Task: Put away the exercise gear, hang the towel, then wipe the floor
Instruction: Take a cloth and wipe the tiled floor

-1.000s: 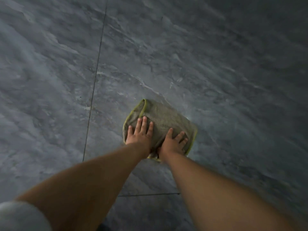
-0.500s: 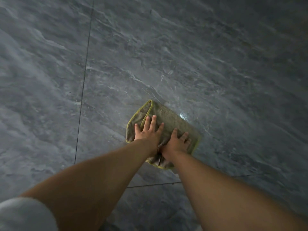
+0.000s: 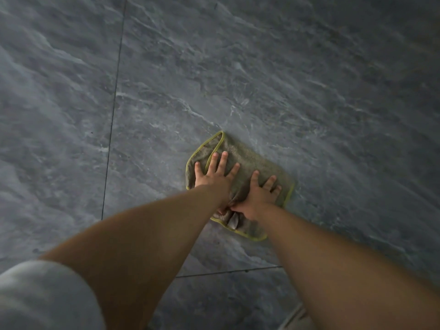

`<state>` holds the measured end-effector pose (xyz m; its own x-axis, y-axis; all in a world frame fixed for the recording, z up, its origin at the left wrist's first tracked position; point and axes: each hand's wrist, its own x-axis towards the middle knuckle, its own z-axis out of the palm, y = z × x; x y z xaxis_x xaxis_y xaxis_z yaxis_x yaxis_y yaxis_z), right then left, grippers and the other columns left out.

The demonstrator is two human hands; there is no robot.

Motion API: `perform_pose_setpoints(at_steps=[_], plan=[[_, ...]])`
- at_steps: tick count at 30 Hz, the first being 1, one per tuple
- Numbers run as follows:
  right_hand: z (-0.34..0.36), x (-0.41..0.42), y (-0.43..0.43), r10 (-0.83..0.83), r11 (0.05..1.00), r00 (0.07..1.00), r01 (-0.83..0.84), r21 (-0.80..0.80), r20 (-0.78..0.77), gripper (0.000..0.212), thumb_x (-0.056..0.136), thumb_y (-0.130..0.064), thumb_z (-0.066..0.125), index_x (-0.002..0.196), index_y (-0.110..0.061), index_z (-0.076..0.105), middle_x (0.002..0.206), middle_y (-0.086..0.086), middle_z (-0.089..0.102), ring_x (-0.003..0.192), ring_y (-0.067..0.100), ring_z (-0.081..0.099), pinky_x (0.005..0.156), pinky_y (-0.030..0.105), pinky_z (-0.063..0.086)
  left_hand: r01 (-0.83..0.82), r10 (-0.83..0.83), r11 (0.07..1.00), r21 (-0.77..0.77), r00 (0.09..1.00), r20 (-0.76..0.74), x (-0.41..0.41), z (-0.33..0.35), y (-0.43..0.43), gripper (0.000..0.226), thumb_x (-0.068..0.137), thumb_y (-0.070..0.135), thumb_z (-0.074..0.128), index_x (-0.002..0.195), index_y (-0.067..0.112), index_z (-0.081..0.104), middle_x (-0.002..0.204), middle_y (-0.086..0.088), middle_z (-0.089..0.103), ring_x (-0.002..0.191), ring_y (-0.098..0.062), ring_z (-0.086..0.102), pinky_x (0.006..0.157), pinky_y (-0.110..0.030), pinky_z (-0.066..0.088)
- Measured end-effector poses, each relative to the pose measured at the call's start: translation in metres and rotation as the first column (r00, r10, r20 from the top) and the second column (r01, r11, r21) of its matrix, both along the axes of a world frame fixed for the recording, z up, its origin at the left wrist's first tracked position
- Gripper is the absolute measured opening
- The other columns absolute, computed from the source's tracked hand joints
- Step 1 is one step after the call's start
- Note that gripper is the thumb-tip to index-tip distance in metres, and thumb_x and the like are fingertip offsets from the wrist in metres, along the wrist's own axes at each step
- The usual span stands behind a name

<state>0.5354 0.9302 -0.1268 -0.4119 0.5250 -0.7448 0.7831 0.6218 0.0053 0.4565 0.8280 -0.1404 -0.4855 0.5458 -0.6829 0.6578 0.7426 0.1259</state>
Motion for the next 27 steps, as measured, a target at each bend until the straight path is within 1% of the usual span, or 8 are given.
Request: perform_pose_setpoints(at_steps=[5,8,12,15,18,21,24,27], plan=[[-0.001,-0.021,0.019,0.11,0.993,0.994,-0.11,0.035,0.014,0.136,0.068,-0.064,0.078,0.153,-0.027,-0.022,0.157,0.024,-0.029,0.145,0.051,-0.015,0.12,0.054,0.003,-0.059,0.059,0.998,0.007,0.998,0.0,-0.015,-0.002,0.011,0.132,0.076,0.048,0.082,0.151,0.036,-0.026,0.154,-0.008,-0.044,0.145,-0.032,-0.033,0.114,-0.07,-0.001],[0.001,-0.023,0.019,0.128,0.991,0.992,-0.129,0.038,0.023,0.135,0.07,-0.063,0.078,0.153,-0.027,-0.022,0.157,0.024,-0.029,0.145,0.051,-0.015,0.12,0.054,0.004,-0.059,0.059,0.998,0.011,0.998,-0.009,-0.016,-0.004,0.009,0.133,0.075,0.051,0.081,0.151,0.036,-0.027,0.154,-0.008,-0.044,0.145,-0.032,-0.033,0.115,-0.069,0.0],[0.003,-0.022,0.019,0.137,0.99,0.99,-0.139,0.033,0.035,0.134,0.071,-0.063,0.076,0.153,-0.026,-0.023,0.157,0.023,-0.03,0.145,0.051,-0.015,0.121,0.055,0.005,-0.085,0.085,0.996,0.035,0.996,-0.002,-0.012,-0.004,0.001,0.131,0.074,0.059,0.078,0.152,0.036,-0.025,0.156,-0.008,-0.04,0.147,-0.032,-0.031,0.117,-0.068,0.001],[0.003,-0.02,0.002,0.181,0.984,0.983,-0.181,0.004,0.033,0.134,0.072,-0.06,0.078,0.153,-0.025,-0.023,0.156,0.023,-0.032,0.144,0.052,-0.017,0.12,0.057,0.006,-0.108,0.109,0.994,0.018,0.994,-0.01,-0.006,-0.004,-0.015,0.137,0.07,0.062,0.08,0.152,0.035,-0.026,0.156,-0.008,-0.041,0.146,-0.033,-0.031,0.117,-0.067,0.002],[0.006,-0.016,-0.028,0.207,0.977,0.978,-0.204,-0.061,0.031,0.137,0.07,-0.052,0.083,0.152,-0.027,-0.025,0.153,0.021,-0.037,0.143,0.05,-0.022,0.117,0.063,0.012,-0.155,0.155,0.988,-0.015,0.988,-0.011,0.002,-0.003,-0.044,0.141,0.067,0.063,0.081,0.151,0.034,-0.027,0.155,-0.009,-0.041,0.146,-0.033,-0.031,0.117,-0.067,0.005],[0.009,-0.007,-0.071,0.254,0.96,0.967,-0.251,-0.124,0.009,0.136,0.07,-0.044,0.085,0.152,-0.029,-0.023,0.152,0.019,-0.041,0.143,0.047,-0.026,0.114,0.067,0.017,-0.247,0.247,0.968,-0.043,0.969,-0.007,0.012,0.001,-0.082,0.14,0.067,0.062,0.081,0.152,0.034,-0.026,0.156,-0.009,-0.041,0.147,-0.033,-0.029,0.116,-0.068,0.008],[0.005,0.008,-0.117,0.282,0.951,0.959,-0.283,-0.127,-0.025,0.128,0.075,-0.04,0.082,0.153,-0.033,-0.018,0.152,0.016,-0.041,0.143,0.044,-0.028,0.108,0.072,0.02,-0.333,0.334,0.939,-0.088,0.943,-0.001,0.029,0.004,-0.12,0.145,0.064,0.065,0.082,0.15,0.033,-0.03,0.155,-0.009,-0.041,0.146,-0.033,-0.031,0.115,-0.067,0.007],[-0.005,0.013,-0.138,0.283,0.954,0.958,-0.287,-0.09,-0.048,0.111,0.087,-0.022,0.072,0.154,-0.034,-0.016,0.152,0.016,-0.042,0.142,0.045,-0.03,0.107,0.074,0.017,-0.36,0.36,0.926,-0.112,0.933,-0.018,0.044,0.004,-0.149,0.142,0.069,0.06,0.082,0.148,0.034,-0.034,0.154,-0.008,-0.044,0.146,-0.033,-0.032,0.117,-0.067,0.009]])
